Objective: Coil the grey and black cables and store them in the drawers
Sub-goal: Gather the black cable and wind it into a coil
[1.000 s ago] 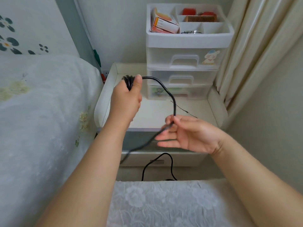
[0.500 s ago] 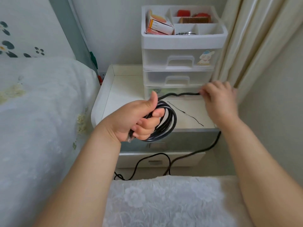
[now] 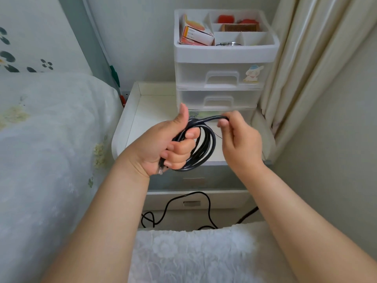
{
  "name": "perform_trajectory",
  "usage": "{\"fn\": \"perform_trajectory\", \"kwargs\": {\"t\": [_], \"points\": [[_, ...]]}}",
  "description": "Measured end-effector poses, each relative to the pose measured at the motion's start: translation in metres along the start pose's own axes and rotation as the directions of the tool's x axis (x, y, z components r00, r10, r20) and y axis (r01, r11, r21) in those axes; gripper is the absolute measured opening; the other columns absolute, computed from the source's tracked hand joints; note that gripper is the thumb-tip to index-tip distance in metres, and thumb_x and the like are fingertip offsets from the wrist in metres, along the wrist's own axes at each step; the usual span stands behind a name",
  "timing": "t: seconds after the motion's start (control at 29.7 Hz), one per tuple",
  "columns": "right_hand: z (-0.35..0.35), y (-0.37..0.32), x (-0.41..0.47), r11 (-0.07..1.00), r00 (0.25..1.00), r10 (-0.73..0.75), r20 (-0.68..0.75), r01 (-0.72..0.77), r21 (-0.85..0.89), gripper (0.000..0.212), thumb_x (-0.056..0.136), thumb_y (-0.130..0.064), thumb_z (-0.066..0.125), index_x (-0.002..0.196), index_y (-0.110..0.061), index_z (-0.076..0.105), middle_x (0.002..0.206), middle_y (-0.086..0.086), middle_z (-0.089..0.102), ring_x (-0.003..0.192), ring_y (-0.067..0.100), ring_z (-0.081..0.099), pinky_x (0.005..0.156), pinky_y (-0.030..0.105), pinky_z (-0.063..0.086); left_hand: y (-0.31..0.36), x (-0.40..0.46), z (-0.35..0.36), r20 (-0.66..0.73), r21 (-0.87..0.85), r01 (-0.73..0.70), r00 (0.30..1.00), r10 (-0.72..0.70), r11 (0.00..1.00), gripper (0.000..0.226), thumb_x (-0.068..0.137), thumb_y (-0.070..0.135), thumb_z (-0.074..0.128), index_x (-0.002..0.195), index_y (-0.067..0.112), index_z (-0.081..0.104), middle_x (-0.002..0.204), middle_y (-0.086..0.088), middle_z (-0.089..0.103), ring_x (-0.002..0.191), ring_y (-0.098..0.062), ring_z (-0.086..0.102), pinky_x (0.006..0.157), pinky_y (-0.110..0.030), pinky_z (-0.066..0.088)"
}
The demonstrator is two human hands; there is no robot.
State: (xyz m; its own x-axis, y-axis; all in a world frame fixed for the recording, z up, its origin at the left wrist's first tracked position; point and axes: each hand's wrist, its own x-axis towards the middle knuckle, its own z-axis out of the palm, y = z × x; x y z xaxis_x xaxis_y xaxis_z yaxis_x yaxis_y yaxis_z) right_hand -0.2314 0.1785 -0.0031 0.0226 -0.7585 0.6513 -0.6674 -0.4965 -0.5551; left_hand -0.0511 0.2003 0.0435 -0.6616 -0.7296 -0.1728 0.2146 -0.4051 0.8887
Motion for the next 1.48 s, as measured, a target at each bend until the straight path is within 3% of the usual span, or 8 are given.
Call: {"fn": "perform_trajectory", "kwargs": {"t": [0.24,0.34,0.57,0.67,0.84,1.04,1.31,1.48], "points": [[-0.007,0.005,0.007,0.812,0.826,0.11,0.553,-0.396,0.429,0.044,0.1,-0.034,0.038,0.057,-0.024,0.044,0.052,-0.009,0.034,0.048,0.006,0.028,0.048,0.018,0.025,0.001,-0.005,0.006,-0.133,0.315,-0.052,0.986,0.098,0.948,0.043,0.092,0.055,0.038,0.076,0.014,0.038,0.048,0.007,0.026,0.037,-0.005,0.018,0.038,-0.018,0.017],[-0.021,0.01,0.01,0.778,0.77,0.142,0.622,-0.476,0.411,0.051,0.102,-0.029,0.036,0.061,0.001,0.035,0.05,-0.001,0.028,0.044,0.01,0.022,0.044,0.017,0.022,0.003,-0.006,0.006,-0.23,0.637,0.042,0.963,0.138,0.77,0.045,0.088,0.057,0.037,0.082,0.012,0.04,0.051,0.006,0.033,0.043,-0.009,0.025,0.04,-0.02,0.025],[-0.041,0.029,0.02,0.721,0.632,0.142,0.761,-0.593,0.358,0.044,0.091,-0.038,0.046,0.052,-0.018,0.036,0.048,-0.003,0.022,0.044,0.013,0.015,0.043,0.023,0.015,-0.009,0.001,0.01,-0.263,0.885,0.239,0.965,0.006,0.4,0.041,0.097,0.052,0.032,0.077,0.016,0.036,0.052,0.01,0.044,0.042,-0.007,0.036,0.052,-0.026,0.035],[-0.043,0.034,0.022,0.714,0.596,0.137,0.792,-0.613,0.338,0.045,0.089,-0.039,0.049,0.052,-0.016,0.038,0.049,0.0,0.02,0.045,0.013,0.014,0.044,0.025,0.012,-0.012,0.004,0.018,-0.192,0.792,0.179,0.981,-0.041,0.584,0.038,0.101,0.044,0.033,0.075,0.015,0.038,0.053,0.005,0.035,0.044,-0.011,0.027,0.044,-0.022,0.027],[-0.02,0.02,0.016,0.548,0.636,0.157,0.756,-0.693,0.469,0.051,0.091,-0.051,0.043,0.051,-0.019,0.043,0.049,-0.003,0.02,0.044,0.011,0.015,0.044,0.023,0.011,-0.009,0.01,0.02,-0.086,0.211,-0.148,0.982,0.169,0.966,0.039,0.101,0.039,0.03,0.074,0.015,0.044,0.045,0.009,0.029,0.035,-0.005,0.02,0.037,-0.019,0.015],[0.023,-0.01,-0.01,0.704,0.702,0.363,0.613,-0.637,0.313,0.04,0.102,-0.026,0.035,0.065,-0.027,0.051,0.058,-0.003,0.039,0.044,0.008,0.032,0.046,0.022,0.026,-0.012,0.026,0.009,-0.478,-0.445,-0.507,0.832,0.283,0.738,0.042,0.103,0.037,0.028,0.074,0.014,0.047,0.043,0.008,0.029,0.03,-0.004,0.024,0.031,-0.017,0.024],[0.025,-0.023,-0.033,0.72,0.483,0.469,0.739,-0.694,-0.003,0.034,0.1,-0.017,0.034,0.131,-0.027,0.037,0.076,0.001,0.057,0.043,0.012,0.05,0.057,0.037,0.058,-0.002,0.027,-0.01,-0.669,-0.162,-0.766,0.549,0.501,0.622,0.037,0.105,0.031,0.026,0.075,0.015,0.041,0.053,0.005,0.038,0.044,-0.011,0.031,0.048,-0.023,0.036],[0.016,-0.04,-0.041,0.789,0.525,0.396,0.753,-0.615,0.014,0.017,0.1,-0.018,0.03,0.113,-0.023,0.041,0.086,-0.005,0.063,0.046,0.017,0.053,0.066,0.046,0.058,-0.003,0.032,-0.016,-0.645,0.322,-0.652,0.379,0.663,0.686,0.031,0.105,0.024,0.026,0.077,0.015,0.035,0.056,0.008,0.042,0.049,-0.012,0.037,0.055,-0.025,0.04]]}}
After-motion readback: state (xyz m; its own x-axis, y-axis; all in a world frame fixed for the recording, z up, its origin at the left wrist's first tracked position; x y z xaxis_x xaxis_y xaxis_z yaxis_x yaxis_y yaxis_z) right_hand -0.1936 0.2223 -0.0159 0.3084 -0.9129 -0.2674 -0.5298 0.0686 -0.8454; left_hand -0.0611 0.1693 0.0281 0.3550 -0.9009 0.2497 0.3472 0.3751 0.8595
